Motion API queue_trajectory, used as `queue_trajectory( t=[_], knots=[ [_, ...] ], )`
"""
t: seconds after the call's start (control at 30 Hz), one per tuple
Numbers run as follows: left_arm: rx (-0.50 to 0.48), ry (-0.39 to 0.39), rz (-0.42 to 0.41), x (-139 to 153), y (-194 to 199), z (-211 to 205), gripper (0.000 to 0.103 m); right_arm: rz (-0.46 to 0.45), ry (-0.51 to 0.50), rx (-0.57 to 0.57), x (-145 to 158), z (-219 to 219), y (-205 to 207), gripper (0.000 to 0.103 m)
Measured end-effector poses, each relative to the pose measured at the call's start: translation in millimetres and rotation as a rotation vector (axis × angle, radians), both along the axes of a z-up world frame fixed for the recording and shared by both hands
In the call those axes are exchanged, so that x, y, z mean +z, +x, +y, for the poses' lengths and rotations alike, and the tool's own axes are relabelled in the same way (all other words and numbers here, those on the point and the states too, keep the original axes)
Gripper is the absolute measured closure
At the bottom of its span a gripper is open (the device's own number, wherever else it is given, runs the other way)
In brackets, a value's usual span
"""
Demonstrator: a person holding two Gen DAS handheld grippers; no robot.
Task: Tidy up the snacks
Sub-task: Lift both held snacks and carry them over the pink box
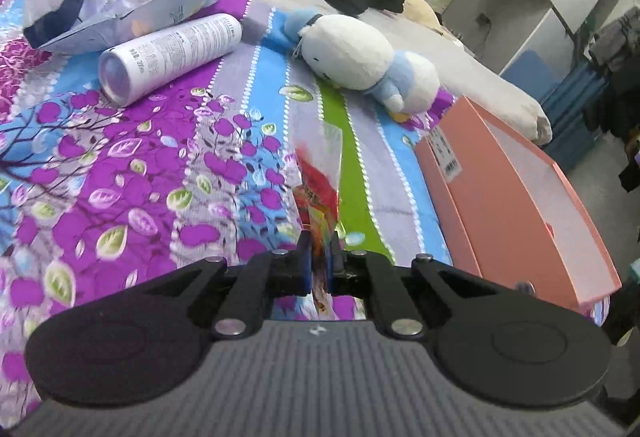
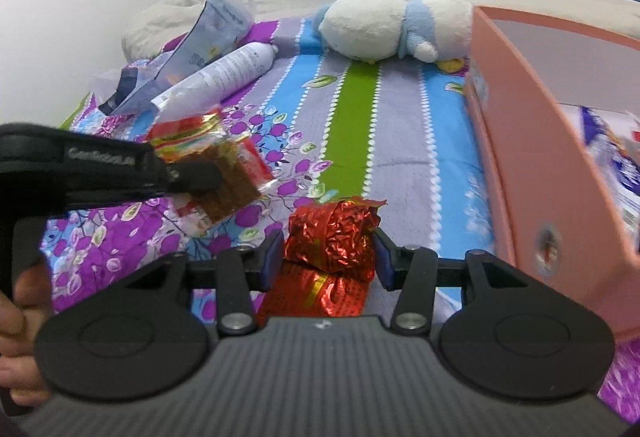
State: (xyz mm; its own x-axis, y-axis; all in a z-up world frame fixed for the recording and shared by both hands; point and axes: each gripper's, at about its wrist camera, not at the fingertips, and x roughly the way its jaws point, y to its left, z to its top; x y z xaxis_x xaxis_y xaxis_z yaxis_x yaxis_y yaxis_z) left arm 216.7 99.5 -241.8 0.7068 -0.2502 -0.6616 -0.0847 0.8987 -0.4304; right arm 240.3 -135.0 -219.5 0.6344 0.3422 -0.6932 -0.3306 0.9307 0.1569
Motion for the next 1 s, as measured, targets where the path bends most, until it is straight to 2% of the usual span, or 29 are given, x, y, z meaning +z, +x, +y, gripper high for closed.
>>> queue_trajectory(
  t=[0.27, 0.73, 1.0],
  knots=[
    [-0.025, 0.085, 0.015, 23, -37, -20, 0.096, -0.017, 0.027, -0.015, 24, -15, -26, 0.054],
    [-0.114, 0.112, -0.067, 94, -51, -43, 0.095, -0.152, 0.059, -0.072, 95, -36, -49, 0.054],
    [-0.179, 0.103, -0.127, 133, -58, -67, 0.095, -0.189, 0.050, -0.123, 119, -50, -63, 0.053]
  ],
)
